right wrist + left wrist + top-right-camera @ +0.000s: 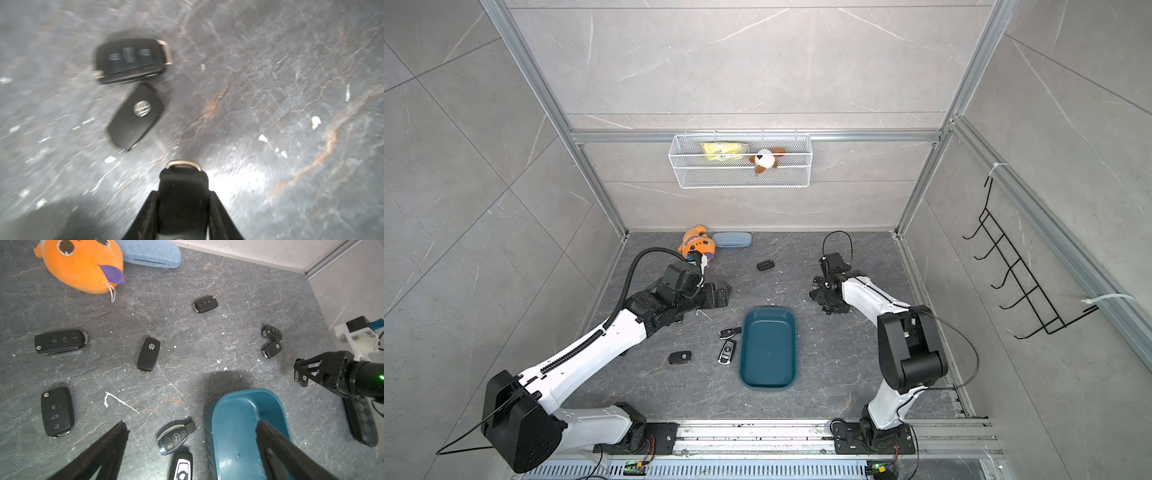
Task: Place the car key into the storage box
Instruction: Pick up the car key from the center of the board, then place the car key in the storage box.
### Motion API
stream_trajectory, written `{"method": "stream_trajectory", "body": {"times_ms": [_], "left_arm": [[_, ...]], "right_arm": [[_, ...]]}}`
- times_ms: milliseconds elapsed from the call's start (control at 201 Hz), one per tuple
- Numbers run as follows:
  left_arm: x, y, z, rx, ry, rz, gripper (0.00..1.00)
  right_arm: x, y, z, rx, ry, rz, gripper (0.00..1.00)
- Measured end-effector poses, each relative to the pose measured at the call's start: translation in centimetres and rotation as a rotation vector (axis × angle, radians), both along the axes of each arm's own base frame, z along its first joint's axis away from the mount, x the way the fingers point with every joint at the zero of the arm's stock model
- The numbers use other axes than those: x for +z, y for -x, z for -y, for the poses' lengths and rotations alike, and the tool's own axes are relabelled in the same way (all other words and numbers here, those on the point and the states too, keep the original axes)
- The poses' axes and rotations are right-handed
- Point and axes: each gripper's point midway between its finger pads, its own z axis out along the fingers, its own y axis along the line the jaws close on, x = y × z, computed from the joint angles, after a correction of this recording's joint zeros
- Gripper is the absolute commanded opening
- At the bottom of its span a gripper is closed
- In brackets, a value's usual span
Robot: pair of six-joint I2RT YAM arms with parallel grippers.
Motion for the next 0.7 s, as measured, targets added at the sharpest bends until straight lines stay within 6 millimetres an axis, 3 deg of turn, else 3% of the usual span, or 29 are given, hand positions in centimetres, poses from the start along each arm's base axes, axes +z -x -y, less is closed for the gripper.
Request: {"method": "stream_trajectory", "body": {"times_ms": [139,244,523,697], "left_arm": [[0.8,0.6,-0.4,0.025,0.044,0.007,1.0],[1.0,0.9,-0.6,0.034,0.057,0.006,1.0],[-1.5,2.9,-2.0,0.044,0.027,-0.047,1.0],[-1.2,4.0,-3.3,0.063,0.022,-0.025,1.0]], "right_arm": [[3.0,1.5,-3.0,0.089,0.015,0.06,0.34],[3.9,3.1,-5.4,0.164,0.032,0.069,0.34],[4.6,7.0,-11.0,0.331,0.089,0.062,0.34],[3.6,8.1,-14.5,0.398,0.121,0.049,0.34]]}}
